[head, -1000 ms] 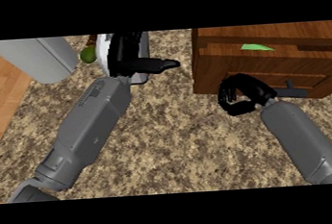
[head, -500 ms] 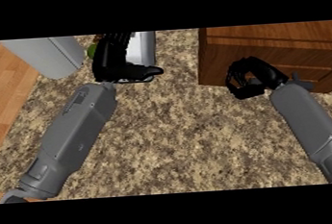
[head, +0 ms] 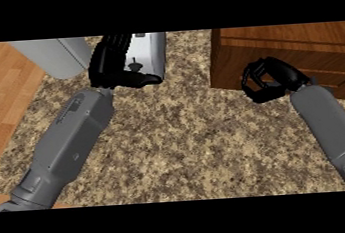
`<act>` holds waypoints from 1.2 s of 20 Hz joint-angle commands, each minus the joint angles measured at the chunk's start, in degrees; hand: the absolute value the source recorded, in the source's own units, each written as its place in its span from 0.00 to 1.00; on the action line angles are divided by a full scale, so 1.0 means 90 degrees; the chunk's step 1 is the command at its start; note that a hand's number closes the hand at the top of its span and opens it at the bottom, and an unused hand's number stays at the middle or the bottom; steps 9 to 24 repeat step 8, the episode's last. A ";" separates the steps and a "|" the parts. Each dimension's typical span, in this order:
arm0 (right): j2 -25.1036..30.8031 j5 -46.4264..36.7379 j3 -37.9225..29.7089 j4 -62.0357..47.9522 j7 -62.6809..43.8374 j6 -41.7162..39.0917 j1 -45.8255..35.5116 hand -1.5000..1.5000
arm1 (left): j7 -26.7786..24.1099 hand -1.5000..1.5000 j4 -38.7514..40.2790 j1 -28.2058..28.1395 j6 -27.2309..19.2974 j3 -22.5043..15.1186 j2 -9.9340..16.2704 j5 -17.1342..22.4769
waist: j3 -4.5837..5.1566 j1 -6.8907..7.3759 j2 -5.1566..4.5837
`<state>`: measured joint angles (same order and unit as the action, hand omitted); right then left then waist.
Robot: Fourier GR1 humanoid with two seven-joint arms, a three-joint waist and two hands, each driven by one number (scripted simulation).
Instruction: Pick up the cup, place it into the drawer and close the drawer
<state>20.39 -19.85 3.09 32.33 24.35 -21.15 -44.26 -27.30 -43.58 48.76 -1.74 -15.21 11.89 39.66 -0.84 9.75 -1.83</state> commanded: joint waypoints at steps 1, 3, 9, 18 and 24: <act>0.0715 0.0039 -0.0590 -0.0210 -0.0525 0.0640 -0.1160 1.00 | 0.0086 0.00 -0.0133 -0.0010 0.0101 0.0002 0.0002 0.0062 | 0.0071 0.0243 -0.0078; 0.0799 0.0108 -0.0620 -0.0118 -0.0427 0.0555 -0.1046 1.00 | 0.0012 0.00 -0.0143 -0.0144 0.0166 0.0056 0.0069 0.0102 | 0.0071 0.0332 -0.0113; 0.0812 0.0196 -0.0619 0.0030 -0.0531 0.0368 -0.1031 1.00 | 0.0046 0.00 -0.0157 -0.0227 0.0259 -0.0032 0.0081 0.0050 | 0.0076 0.0342 -0.0139; 0.0812 0.0196 -0.0619 0.0030 -0.0531 0.0368 -0.1031 1.00 | 0.0046 0.00 -0.0157 -0.0227 0.0259 -0.0032 0.0081 0.0050 | 0.0076 0.0342 -0.0139; 0.0812 0.0196 -0.0619 0.0030 -0.0531 0.0368 -0.1031 1.00 | 0.0046 0.00 -0.0157 -0.0227 0.0259 -0.0032 0.0081 0.0050 | 0.0076 0.0342 -0.0139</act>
